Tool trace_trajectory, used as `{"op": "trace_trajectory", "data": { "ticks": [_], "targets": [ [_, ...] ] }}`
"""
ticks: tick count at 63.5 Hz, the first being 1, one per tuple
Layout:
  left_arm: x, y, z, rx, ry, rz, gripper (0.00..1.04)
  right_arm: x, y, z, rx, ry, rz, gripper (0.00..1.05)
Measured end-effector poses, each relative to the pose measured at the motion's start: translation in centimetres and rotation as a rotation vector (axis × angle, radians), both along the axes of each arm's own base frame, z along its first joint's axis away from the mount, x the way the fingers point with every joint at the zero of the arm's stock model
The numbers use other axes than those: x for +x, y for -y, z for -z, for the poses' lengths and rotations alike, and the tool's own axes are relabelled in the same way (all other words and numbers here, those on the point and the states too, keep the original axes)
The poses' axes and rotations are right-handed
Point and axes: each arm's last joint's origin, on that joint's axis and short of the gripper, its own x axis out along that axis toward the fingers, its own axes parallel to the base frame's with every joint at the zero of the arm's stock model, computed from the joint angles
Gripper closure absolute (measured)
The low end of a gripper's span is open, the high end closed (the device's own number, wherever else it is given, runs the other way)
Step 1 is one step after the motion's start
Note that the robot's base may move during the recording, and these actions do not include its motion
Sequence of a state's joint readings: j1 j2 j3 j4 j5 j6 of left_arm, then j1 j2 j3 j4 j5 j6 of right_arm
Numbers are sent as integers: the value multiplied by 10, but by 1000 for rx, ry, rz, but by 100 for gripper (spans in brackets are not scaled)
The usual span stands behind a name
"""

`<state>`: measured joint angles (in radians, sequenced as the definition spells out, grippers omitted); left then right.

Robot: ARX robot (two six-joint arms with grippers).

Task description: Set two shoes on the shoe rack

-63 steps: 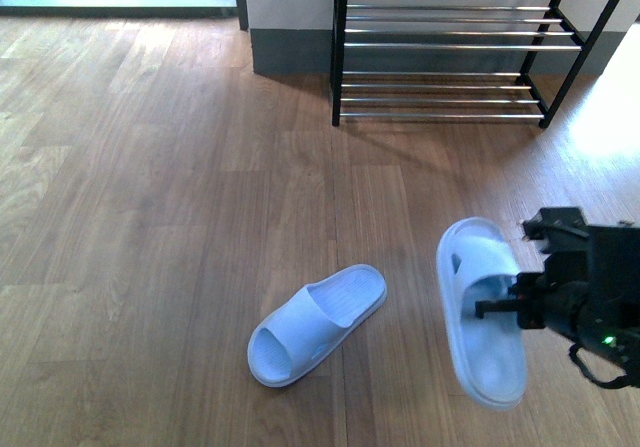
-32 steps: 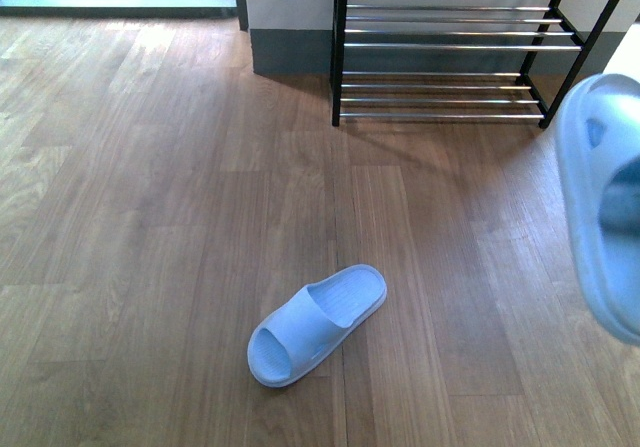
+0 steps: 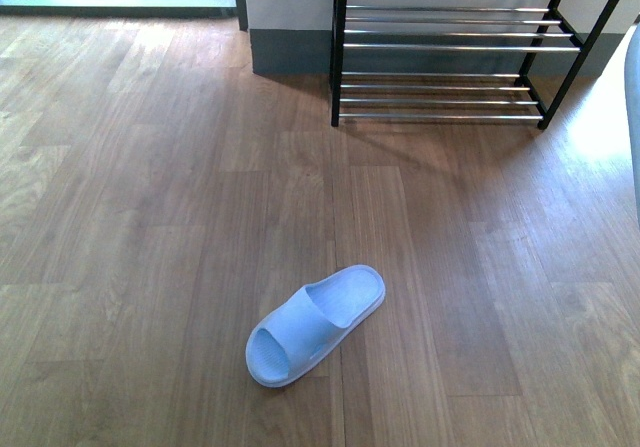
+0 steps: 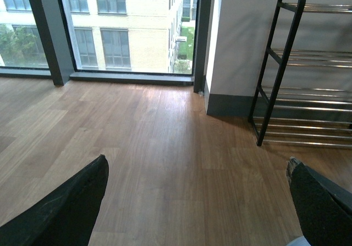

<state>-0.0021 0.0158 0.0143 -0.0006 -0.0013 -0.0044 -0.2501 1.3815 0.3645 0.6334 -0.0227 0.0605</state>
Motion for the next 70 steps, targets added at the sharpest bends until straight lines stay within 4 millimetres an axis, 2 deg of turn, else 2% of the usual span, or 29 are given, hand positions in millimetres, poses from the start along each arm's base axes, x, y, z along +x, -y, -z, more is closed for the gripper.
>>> {"op": "trace_trajectory", "data": {
  "ticks": [70],
  "targets": [
    [0,0,0,0,0,2,9,0,1,0,1,0,4,103]
  ]
}}
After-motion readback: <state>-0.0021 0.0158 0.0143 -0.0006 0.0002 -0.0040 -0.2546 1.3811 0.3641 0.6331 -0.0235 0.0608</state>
